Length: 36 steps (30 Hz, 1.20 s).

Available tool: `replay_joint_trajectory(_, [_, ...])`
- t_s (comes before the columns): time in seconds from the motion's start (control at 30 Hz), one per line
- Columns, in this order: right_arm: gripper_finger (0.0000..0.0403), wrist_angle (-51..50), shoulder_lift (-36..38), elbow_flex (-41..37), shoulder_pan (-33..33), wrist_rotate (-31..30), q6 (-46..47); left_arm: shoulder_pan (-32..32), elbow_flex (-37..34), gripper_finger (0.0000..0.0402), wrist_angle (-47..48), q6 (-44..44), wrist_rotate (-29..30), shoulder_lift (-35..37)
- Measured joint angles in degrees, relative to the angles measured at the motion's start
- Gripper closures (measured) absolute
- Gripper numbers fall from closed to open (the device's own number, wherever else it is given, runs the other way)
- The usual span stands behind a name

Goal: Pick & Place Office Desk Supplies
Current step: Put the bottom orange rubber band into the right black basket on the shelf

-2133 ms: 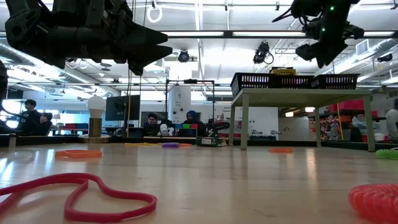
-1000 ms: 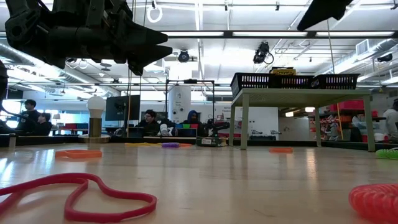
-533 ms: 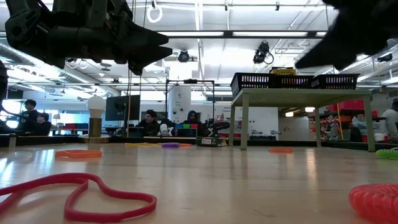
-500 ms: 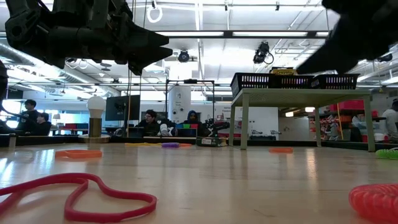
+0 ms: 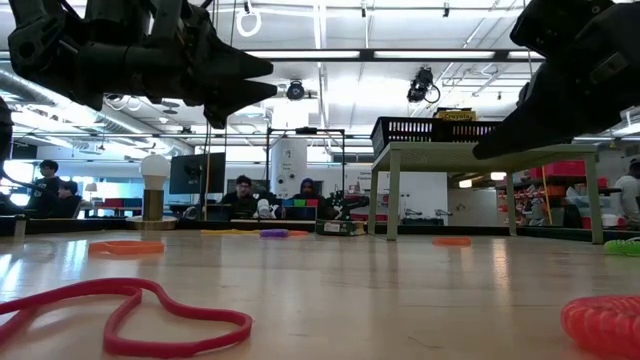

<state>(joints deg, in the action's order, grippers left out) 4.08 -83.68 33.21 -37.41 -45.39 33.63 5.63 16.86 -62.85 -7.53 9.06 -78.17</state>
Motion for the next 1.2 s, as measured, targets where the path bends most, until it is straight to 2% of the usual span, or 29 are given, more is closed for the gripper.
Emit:
replay_joint_trajectory(0.13, [0.0392, 0.0, 0.0, 0.0, 0.0, 0.0, 0.0, 0.0, 0.0, 0.0189, 0.0, -1.1, -0.1, 0.0])
replay_joint_trajectory(0.3, [0.0392, -0.1, 0.0, 0.0, 0.0, 0.0, 0.0, 0.0, 0.0, 0.0189, 0.0, -7.3, -0.8, 0.0])
replay_joint_trajectory(0.43, [0.0392, -0.1, 0.0, 0.0, 0.0, 0.0, 0.0, 0.0, 0.0, 0.0189, 0.9, -13.3, -5.2, 0.0])
replay_joint_trajectory(0.57, [0.0392, -0.2, 0.0, 0.0, 0.0, 0.0, 0.0, 0.5, 0.9, 0.0191, 5.3, -17.2, -12.6, 0.0])
replay_joint_trajectory(0.67, [0.0392, -0.2, 0.0, 0.0, 0.0, 0.1, 0.0, 3.0, 4.8, 0.0194, 19.8, -17.4, -12.4, 0.0])
replay_joint_trajectory(0.83, [0.0391, -0.3, 0.0, 0.0, 0.0, 0.1, 0.0, 7.4, 17.1, 0.0192, 60.4, -15.8, -1.2, 0.0])
replay_joint_trajectory(0.93, [0.0391, -0.3, 0.0, 0.0, 0.0, 0.1, 0.0, 9.2, 23.3, 0.0190, 77.8, -17.3, 5.3, -0.2])
replay_joint_trajectory(1.03, [0.0391, -0.3, 0.0, 0.0, 0.0, 0.1, 0.0, 10.6, 25.9, 0.0190, 84.7, -19.9, 7.2, -0.2])
replay_joint_trajectory(1.2, [0.0391, -0.4, 0.0, 0.0, 0.0, 0.1, 0.0, 11.0, 24.8, 0.0190, 85.3, -19.7, 3.6, -2.5])
